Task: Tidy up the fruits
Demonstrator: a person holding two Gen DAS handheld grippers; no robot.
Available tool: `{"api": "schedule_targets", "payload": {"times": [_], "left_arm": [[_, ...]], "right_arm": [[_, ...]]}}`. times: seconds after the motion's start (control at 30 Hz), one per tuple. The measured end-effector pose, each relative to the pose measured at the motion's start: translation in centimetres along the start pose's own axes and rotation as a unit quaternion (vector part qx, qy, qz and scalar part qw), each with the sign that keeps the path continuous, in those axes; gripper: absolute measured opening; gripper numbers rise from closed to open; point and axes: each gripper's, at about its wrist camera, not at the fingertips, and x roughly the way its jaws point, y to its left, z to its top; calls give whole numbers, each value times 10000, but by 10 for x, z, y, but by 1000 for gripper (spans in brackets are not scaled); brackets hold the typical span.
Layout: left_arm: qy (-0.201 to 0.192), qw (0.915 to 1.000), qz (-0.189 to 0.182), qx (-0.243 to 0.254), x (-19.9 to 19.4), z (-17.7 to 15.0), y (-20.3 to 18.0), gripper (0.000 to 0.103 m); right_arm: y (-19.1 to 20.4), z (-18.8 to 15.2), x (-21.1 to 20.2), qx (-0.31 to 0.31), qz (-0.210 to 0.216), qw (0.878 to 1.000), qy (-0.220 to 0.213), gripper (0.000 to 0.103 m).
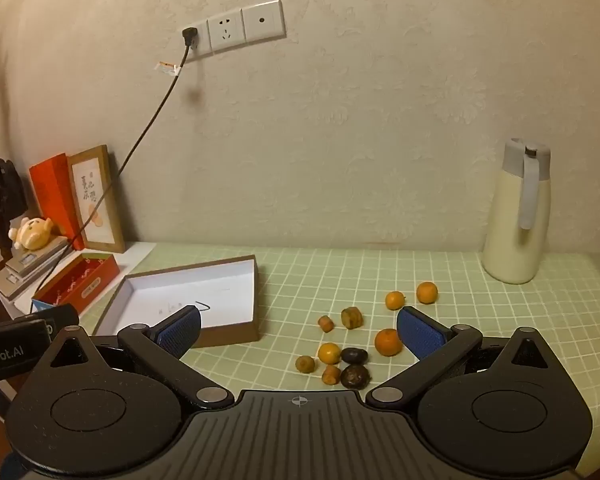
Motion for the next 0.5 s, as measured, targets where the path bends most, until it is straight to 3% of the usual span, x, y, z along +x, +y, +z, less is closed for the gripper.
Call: {"api": "schedule_targets", "payload": {"times": [0.5], "left_arm": [[147, 9998, -57, -138, 6, 3, 2, 97]], "right_arm": [[-2, 0, -3, 5, 60, 10000, -48, 103]]}}
